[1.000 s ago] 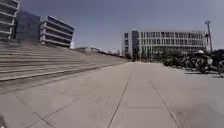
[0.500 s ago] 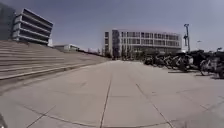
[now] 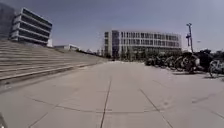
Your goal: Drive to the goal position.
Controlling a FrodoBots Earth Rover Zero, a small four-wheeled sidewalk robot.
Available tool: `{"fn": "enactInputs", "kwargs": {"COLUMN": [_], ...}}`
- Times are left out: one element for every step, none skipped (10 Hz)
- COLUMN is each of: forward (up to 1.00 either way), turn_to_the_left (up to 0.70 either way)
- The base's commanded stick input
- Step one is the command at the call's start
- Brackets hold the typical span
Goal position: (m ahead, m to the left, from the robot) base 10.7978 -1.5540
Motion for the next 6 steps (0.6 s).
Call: {"fn": "enactInputs", "kwargs": {"forward": [1.00, 1.00, 1.00, 1.00, 1.00, 1.00], "turn_to_the_left": [0.00, 0.00, 0.00, 0.00, 0.00, 0.00]}}
